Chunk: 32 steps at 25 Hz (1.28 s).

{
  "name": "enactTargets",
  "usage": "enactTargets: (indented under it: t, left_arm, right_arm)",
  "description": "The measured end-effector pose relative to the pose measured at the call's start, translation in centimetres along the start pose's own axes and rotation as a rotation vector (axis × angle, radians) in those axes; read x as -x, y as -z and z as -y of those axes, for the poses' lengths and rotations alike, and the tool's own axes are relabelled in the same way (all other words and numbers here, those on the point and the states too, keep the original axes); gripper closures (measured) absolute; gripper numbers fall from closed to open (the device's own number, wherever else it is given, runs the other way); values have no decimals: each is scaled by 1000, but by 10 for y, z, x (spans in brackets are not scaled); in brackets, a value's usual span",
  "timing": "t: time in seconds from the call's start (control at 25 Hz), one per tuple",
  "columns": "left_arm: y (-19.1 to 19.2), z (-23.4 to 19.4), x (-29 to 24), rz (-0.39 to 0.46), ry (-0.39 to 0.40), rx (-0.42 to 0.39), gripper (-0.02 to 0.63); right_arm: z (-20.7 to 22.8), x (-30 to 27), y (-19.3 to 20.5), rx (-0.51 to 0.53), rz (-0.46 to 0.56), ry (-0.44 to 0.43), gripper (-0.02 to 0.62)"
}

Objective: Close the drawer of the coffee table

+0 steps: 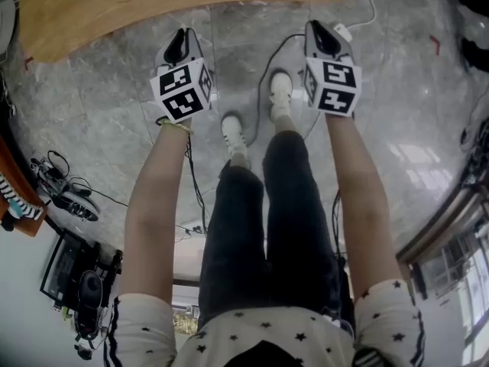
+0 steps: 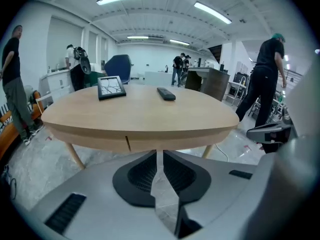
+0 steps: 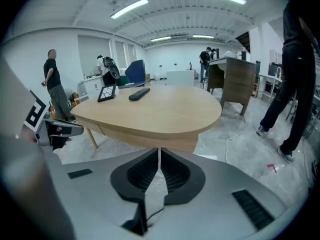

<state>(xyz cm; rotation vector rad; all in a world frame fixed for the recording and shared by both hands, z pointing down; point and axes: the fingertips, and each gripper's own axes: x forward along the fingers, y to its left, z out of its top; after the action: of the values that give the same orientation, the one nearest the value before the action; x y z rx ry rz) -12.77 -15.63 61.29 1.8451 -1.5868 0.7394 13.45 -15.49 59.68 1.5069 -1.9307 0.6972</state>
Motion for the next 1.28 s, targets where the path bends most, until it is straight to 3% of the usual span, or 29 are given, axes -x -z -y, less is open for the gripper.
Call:
enactTargets:
  t: [0.2,0.8,1.04,1.28]
  left_arm:
    - [0,5,22,15,26,24,572]
    - [-1,30,105,62,132,-20,597]
    - [-13,40,153,62,173,29,597]
    - [-29,58,201,75,211,63,597]
  right_arm:
    - [-17,21,-1,-18,26,-3,579]
    - [-57,106,-5,-51,95,23,586]
    - [-74,156,-14,-122,97,11,586]
    - [-98,207,-32,-108,126,-35,586]
